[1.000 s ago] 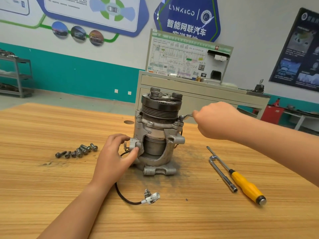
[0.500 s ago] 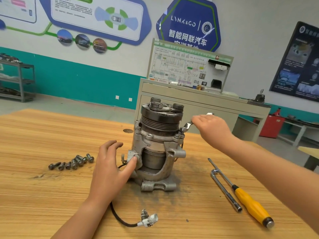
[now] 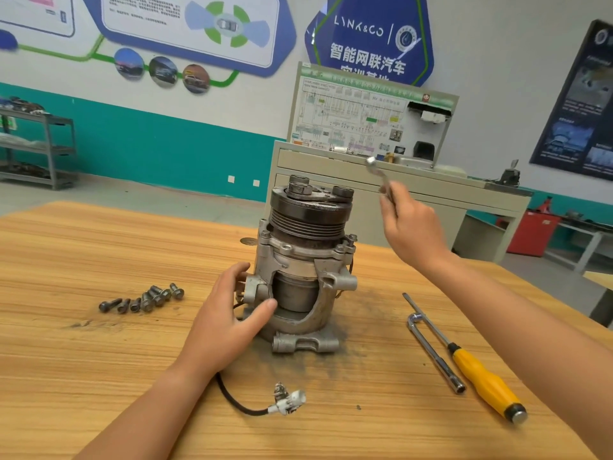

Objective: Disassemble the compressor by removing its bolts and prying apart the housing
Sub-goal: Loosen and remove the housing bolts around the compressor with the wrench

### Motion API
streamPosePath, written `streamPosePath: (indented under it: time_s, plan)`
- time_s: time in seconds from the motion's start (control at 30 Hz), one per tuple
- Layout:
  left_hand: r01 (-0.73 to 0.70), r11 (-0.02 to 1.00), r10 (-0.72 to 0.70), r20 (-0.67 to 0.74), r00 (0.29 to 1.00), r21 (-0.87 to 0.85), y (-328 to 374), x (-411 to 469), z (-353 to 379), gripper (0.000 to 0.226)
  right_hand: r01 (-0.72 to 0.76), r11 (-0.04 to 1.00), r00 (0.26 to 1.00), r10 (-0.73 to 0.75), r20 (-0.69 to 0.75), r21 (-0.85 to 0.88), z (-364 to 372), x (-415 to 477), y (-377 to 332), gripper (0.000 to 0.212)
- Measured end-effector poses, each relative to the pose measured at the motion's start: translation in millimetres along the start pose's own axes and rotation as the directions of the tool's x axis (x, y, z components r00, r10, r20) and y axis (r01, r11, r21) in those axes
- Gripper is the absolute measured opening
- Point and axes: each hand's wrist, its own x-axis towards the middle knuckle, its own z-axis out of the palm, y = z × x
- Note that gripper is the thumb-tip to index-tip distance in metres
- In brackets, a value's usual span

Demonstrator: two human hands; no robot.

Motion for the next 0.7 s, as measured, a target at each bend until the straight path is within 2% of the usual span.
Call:
streamPosePath:
  time_s: [0.1, 0.23, 0.43, 0.7]
  plan:
    - [0.008, 1.000, -0.007, -0.036, 0.999, 0.008, 0.1, 1.3, -0.1, 0.055, 0.087, 0.988, 0.988, -0.069, 0.138, -0.127, -20.9, -19.5, -8.2, 0.028]
    - [0.002, 1.000, -0.001, -0.041, 0.999, 0.015, -0.8, 0.5, 0.7, 0.054, 0.038, 0.954, 0.952, 0.057, 0.301, -0.299, -39.1, -42.6, -12.9, 0.026]
    - [0.009, 1.000, -0.008, -0.043, 0.999, 0.027, -2.3, 0.9, 1.7, 0.056, 0.010, 0.915, 0.905, 0.163, 0.394, -0.403, -50.2, -48.7, -20.3, 0.027]
    - [0.013, 0.999, -0.011, -0.050, 0.999, 0.037, -3.9, -0.7, 1.5, 0.057, 0.076, 0.889, 0.861, 0.169, 0.479, -0.451, -46.4, -32.9, -35.9, 0.025]
